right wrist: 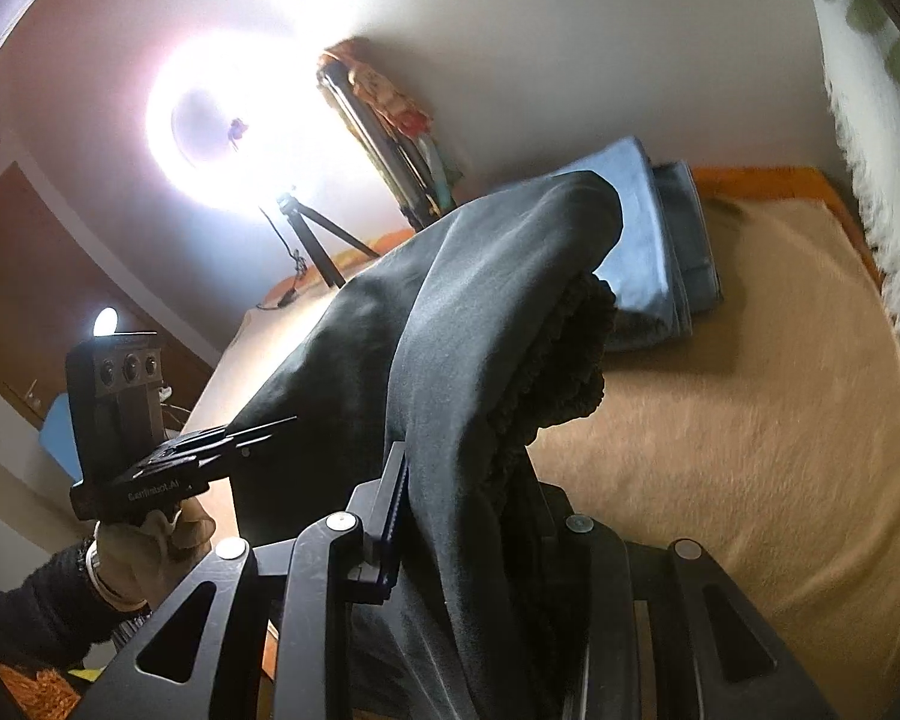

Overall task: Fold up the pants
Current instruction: 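Lift the trousers with the left tool and fold them over onto themselves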

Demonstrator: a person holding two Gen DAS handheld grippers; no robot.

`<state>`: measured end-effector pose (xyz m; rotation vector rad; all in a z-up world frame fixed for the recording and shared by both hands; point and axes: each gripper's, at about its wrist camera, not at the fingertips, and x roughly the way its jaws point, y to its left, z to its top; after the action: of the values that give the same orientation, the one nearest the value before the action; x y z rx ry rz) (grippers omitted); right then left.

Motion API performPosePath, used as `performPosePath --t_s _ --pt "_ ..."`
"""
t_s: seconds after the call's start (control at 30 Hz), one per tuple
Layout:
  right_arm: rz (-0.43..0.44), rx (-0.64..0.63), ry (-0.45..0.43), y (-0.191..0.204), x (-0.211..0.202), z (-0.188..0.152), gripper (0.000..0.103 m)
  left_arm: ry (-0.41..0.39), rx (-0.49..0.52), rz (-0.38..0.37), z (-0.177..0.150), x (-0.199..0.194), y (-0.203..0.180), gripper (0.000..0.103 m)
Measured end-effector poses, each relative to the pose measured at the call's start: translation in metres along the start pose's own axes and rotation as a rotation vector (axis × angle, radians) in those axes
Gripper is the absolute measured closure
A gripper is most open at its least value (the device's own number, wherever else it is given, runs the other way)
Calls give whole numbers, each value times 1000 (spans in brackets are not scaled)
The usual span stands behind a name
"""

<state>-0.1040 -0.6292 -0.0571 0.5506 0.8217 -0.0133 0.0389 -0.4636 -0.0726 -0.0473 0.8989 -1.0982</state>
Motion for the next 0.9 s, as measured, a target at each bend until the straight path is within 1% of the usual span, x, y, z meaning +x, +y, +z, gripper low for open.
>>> performPosePath --t_s 0.1,0.3,0.7,0.9 --pt "-2 -20 -17 11 -6 5 72 -22 53 25 6 -7 -11 96" --pt "0 -39 -34 24 -16 9 72 -55 99 32 13 -17 -21 96" --pt "-19 -62 -45 42 -17 21 72 -78 111 20 21 -21 -19 96" --pt "-27 -70 -53 45 -14 34 72 -85 76 10 31 -19 -7 96"
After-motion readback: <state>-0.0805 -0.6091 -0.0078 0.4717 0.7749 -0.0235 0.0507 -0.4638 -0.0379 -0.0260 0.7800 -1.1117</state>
